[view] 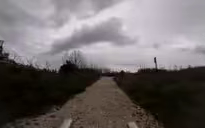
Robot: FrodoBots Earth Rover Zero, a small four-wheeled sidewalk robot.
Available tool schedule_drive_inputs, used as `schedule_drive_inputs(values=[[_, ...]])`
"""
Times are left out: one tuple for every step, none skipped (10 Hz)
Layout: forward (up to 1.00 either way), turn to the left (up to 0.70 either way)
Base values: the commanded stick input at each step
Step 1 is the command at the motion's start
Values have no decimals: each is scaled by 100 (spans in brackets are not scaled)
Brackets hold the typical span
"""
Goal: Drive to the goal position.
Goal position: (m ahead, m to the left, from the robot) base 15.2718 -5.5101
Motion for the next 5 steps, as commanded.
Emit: schedule_drive_inputs(values=[[70,0],[70,0],[70,0],[70,0],[70,0]])
